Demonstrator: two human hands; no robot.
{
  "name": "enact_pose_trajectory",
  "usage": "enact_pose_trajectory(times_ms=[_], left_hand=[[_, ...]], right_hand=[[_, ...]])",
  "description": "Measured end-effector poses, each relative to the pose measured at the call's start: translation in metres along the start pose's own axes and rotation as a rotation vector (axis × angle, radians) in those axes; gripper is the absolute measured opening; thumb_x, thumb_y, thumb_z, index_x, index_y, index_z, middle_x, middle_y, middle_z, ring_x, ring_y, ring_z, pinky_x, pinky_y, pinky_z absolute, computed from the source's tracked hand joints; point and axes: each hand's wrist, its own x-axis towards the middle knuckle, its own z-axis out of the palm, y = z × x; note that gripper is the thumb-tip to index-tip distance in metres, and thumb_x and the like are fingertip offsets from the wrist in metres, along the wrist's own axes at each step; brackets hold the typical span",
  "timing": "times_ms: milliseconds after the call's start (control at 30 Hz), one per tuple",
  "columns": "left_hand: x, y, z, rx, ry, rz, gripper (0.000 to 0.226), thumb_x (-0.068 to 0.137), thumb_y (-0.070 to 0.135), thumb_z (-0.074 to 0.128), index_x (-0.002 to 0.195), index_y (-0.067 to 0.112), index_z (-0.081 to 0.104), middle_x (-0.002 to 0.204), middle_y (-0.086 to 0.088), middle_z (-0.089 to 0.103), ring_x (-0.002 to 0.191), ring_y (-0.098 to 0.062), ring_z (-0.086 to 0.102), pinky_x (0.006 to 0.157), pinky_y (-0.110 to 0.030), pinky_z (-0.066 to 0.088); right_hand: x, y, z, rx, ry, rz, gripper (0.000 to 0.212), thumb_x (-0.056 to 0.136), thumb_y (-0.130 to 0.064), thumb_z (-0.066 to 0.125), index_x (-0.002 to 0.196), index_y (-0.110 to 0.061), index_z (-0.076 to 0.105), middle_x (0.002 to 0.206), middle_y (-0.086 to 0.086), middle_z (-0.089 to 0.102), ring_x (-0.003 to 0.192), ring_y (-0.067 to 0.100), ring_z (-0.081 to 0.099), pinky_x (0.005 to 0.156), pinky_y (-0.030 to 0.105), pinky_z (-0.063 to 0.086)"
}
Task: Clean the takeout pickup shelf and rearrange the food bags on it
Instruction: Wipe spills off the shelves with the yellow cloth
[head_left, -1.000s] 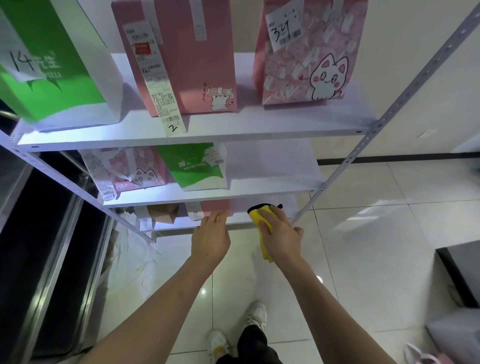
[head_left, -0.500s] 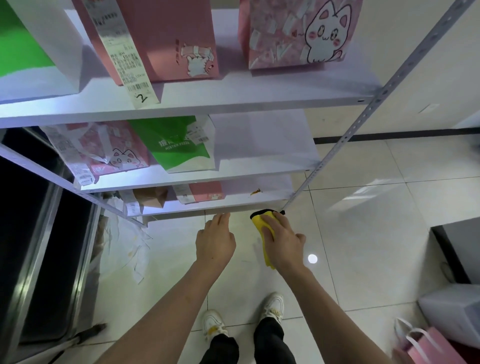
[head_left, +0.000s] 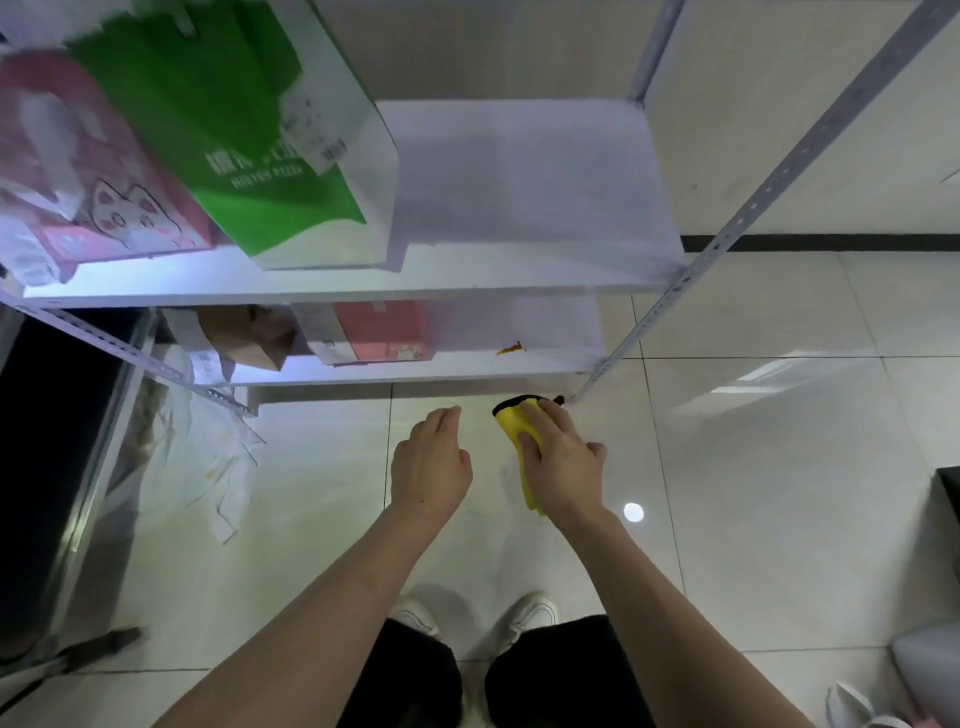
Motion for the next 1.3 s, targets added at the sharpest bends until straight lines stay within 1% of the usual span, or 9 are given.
enact_pose_trajectory(times_ms=[267,467,633,767,833,933,1033,1200,1300], left_hand=[[0.101,-0.028,0.125,-0.004,0.048,0.045,0.061,0.096,0.013,0.048,0.156,0.017,0.037,0.156,-0.001,0.043,0.136,-0.024,0.047,0.103,-0.04,0.044],[0.182,-0.04,0.197,0.01,0.14,0.099,0.06,0.093,0.011,0.05,0.153,0.017,0.042,0.153,-0.002,0.048,0.135,-0.026,0.049,0.107,-0.042,0.04],[0.232,-0.052,0.239,0.031,0.217,0.129,0.064,0.095,0.012,0.051,0.157,0.018,0.036,0.166,-0.002,0.031,0.155,-0.023,0.023,0.12,-0.045,0.029],[0.257,-0.054,0.261,0.065,0.217,0.138,0.068,0.097,0.014,0.048,0.161,0.018,0.026,0.17,-0.004,0.018,0.159,-0.026,0.009,0.126,-0.044,0.02],[0.266,-0.057,0.268,0.049,0.196,0.12,0.068,0.096,0.013,0.047,0.161,0.017,0.025,0.171,-0.005,0.016,0.159,-0.028,0.008,0.126,-0.044,0.019],[0.279,-0.067,0.268,0.085,0.188,0.073,0.067,0.09,0.012,0.05,0.154,0.017,0.031,0.166,-0.007,0.023,0.154,-0.03,0.018,0.12,-0.046,0.03],[0.285,-0.08,0.264,0.151,0.136,0.052,0.071,0.088,0.01,0.051,0.155,0.013,0.027,0.166,-0.006,0.02,0.153,-0.029,0.019,0.12,-0.043,0.031],[0.292,-0.086,0.26,0.185,0.056,0.107,0.077,0.084,0.007,0.05,0.156,0.01,0.023,0.167,-0.005,0.014,0.152,-0.03,0.016,0.12,-0.039,0.028],[0.293,-0.091,0.26,0.173,0.031,0.115,0.079,0.083,0.005,0.049,0.157,0.011,0.02,0.168,-0.004,0.011,0.154,-0.03,0.011,0.123,-0.041,0.023]], right_hand=[[0.091,0.072,0.123,-0.003,0.103,0.029,0.046,0.106,-0.032,0.043,0.152,-0.035,0.042,0.161,-0.013,0.036,0.121,0.02,0.06,0.081,0.039,0.029],[0.16,0.124,0.185,-0.002,0.179,0.053,0.048,0.106,-0.032,0.042,0.154,-0.034,0.039,0.161,-0.015,0.035,0.123,0.019,0.058,0.085,0.04,0.032],[0.21,0.151,0.219,0.028,0.255,0.082,0.044,0.105,-0.031,0.04,0.149,-0.034,0.039,0.159,-0.016,0.035,0.119,0.02,0.06,0.082,0.039,0.026],[0.233,0.163,0.232,0.07,0.29,0.142,0.042,0.106,-0.027,0.039,0.147,-0.032,0.042,0.159,-0.014,0.037,0.112,0.026,0.065,0.085,0.037,0.018],[0.238,0.165,0.233,0.097,0.276,0.16,0.04,0.106,-0.025,0.039,0.146,-0.032,0.045,0.159,-0.014,0.038,0.121,0.022,0.061,0.089,0.039,0.019],[0.246,0.163,0.229,0.119,0.276,0.217,0.04,0.107,-0.029,0.04,0.146,-0.035,0.049,0.157,-0.014,0.044,0.128,0.017,0.056,0.104,0.045,0.025],[0.261,0.159,0.224,0.119,0.275,0.238,0.034,0.106,-0.033,0.041,0.136,-0.035,0.057,0.145,-0.013,0.056,0.119,0.021,0.06,0.099,0.046,0.028],[0.301,0.148,0.222,-0.07,0.178,0.244,0.026,0.103,-0.033,0.035,0.111,-0.031,0.059,0.111,-0.004,0.067,0.081,0.026,0.058,0.093,0.049,0.031],[0.314,0.142,0.224,-0.193,0.16,0.225,0.024,0.098,-0.027,0.036,0.106,-0.029,0.059,0.101,-0.001,0.066,0.077,0.027,0.06,0.086,0.047,0.024]])
